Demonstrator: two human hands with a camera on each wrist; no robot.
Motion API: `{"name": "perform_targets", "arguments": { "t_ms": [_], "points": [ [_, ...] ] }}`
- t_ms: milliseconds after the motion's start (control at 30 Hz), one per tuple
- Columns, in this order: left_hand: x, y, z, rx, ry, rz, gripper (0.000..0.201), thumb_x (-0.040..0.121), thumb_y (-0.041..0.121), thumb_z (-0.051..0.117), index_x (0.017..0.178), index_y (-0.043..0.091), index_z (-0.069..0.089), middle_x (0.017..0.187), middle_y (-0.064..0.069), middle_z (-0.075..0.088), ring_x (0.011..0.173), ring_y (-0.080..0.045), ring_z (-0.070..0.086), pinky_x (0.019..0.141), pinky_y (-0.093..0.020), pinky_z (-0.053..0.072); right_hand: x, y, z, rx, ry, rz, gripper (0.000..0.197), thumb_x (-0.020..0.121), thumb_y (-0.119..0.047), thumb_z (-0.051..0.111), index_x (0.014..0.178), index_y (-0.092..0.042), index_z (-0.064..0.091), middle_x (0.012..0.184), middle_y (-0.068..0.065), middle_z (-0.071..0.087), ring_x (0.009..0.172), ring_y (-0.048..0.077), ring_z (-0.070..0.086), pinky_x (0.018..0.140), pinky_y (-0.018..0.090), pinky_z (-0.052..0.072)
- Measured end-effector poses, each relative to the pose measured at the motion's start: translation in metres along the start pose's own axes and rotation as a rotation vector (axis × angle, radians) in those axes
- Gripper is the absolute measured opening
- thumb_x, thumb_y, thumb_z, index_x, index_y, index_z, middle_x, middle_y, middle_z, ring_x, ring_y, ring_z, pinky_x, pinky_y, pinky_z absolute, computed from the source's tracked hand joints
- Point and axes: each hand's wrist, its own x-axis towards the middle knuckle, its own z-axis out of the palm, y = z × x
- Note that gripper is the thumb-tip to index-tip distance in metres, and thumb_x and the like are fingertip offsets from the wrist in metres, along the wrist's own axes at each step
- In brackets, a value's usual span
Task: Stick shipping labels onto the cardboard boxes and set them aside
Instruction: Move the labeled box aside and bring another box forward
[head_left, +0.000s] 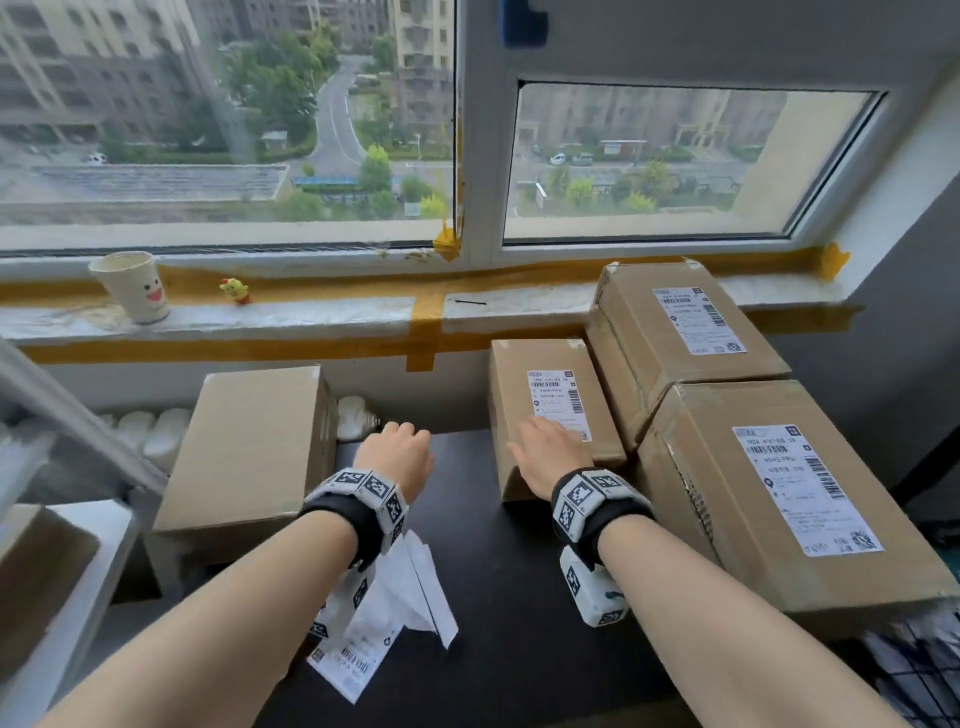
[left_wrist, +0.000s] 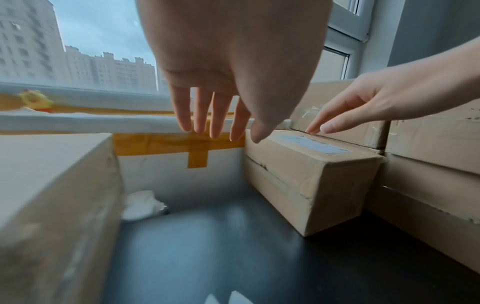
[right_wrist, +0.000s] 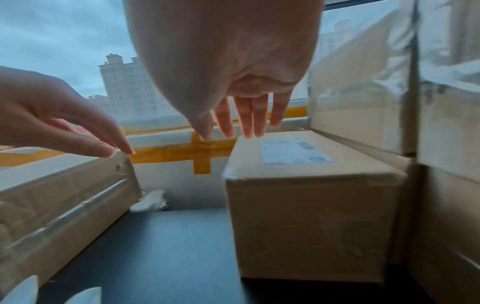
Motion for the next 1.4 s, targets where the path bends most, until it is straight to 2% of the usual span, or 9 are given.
{"name": "perform_targets", "arguments": {
  "t_ms": [400,533,667,767,900,1000,1200,1300,1400],
  "points": [
    [-0.092,-0.139,-0.012,-0.022,0.074,-0.258,0.032,0.097,0.027,0.038,0.118,0.011,0.056,0.125,-0.009,0.055,0.117,-0.027,0.051,0.092,-0.037,0.043,0.001,-0.165,0.008,-0.06,-0.087,-0.259,0.04,0.1,-0.034,0.033,0.13,-0.012,0.048,0.133,0.009,0.05,0.121,0.029,0.048,0.1,0.041,0.039],
    [-0.116,-0.175,0.002,-0.102,0.04,-0.385,0.029,0.096,0.023,0.038,0.115,0.009,0.055,0.122,-0.01,0.054,0.116,-0.03,0.051,0.089,-0.042,0.046,0.004,-0.21,0.018,-0.028,-0.133,-0.33,0.039,0.1,-0.034,0.033,0.129,-0.013,0.049,0.131,0.009,0.051,0.12,0.029,0.048,0.098,0.042,0.042],
    [-0.119,-0.195,0.021,-0.21,0.013,-0.469,0.031,0.097,0.023,0.038,0.122,0.007,0.046,0.127,-0.012,0.048,0.119,-0.031,0.046,0.093,-0.044,0.046,0.01,-0.234,0.035,0.116,-0.22,-0.305,0.043,0.099,-0.035,0.036,0.136,-0.012,0.041,0.138,0.009,0.045,0.126,0.027,0.045,0.1,0.041,0.042],
    [-0.114,-0.204,0.034,-0.353,-0.002,-0.546,0.039,0.098,0.024,0.038,0.131,0.003,0.038,0.133,-0.016,0.043,0.123,-0.034,0.044,0.1,-0.044,0.04,0.013,-0.241,0.051,0.305,-0.277,-0.23,0.053,0.096,-0.034,0.047,0.141,-0.01,0.03,0.144,0.01,0.037,0.13,0.029,0.041,0.105,0.041,0.038],
    [-0.106,-0.21,0.043,-0.609,0.054,-0.65,0.036,0.097,0.019,0.04,0.129,0.002,0.043,0.133,-0.019,0.05,0.122,-0.034,0.048,0.101,-0.038,0.038,0.018,-0.239,0.073,0.613,-0.315,-0.138,0.07,0.089,-0.024,0.061,0.146,-0.015,0.02,0.144,0.009,0.042,0.13,0.028,0.044,0.108,0.042,0.037],
    [-0.103,-0.214,0.05,-0.801,0.168,-0.74,0.039,0.095,0.011,0.044,0.134,0.005,0.046,0.136,-0.014,0.053,0.125,-0.031,0.049,0.104,-0.034,0.037,0.021,-0.233,0.081,0.853,-0.302,-0.027,0.072,0.085,-0.015,0.066,0.144,-0.021,0.026,0.139,0.005,0.05,0.127,0.024,0.049,0.108,0.041,0.04],
    [-0.093,-0.203,0.06,-1.058,0.28,-0.694,0.044,0.087,-0.003,0.054,0.131,0.003,0.052,0.132,-0.013,0.057,0.121,-0.024,0.055,0.109,-0.032,0.037,0.028,-0.206,0.075,0.93,-0.297,0.025,0.069,0.085,-0.008,0.065,0.145,-0.018,0.033,0.141,0.002,0.049,0.13,0.02,0.046,0.108,0.032,0.038],
    [-0.083,-0.185,0.057,-1.1,0.264,-0.63,0.046,0.086,-0.006,0.057,0.131,0.001,0.051,0.131,-0.012,0.057,0.121,-0.024,0.055,0.104,-0.025,0.038,0.03,-0.178,0.068,0.961,-0.275,0.06,0.07,0.086,-0.002,0.062,0.146,-0.014,0.029,0.142,0.003,0.046,0.131,0.018,0.044,0.098,0.02,0.033],
    [-0.069,-0.162,0.058,-1.143,0.225,-0.553,0.051,0.082,-0.009,0.061,0.131,-0.001,0.05,0.133,-0.016,0.054,0.122,-0.024,0.055,0.107,-0.031,0.039,0.031,-0.146,0.063,0.949,-0.279,0.093,0.068,0.085,-0.001,0.062,0.145,-0.015,0.031,0.135,-0.001,0.049,0.128,0.013,0.045,0.096,0.019,0.034]
  ]
}}
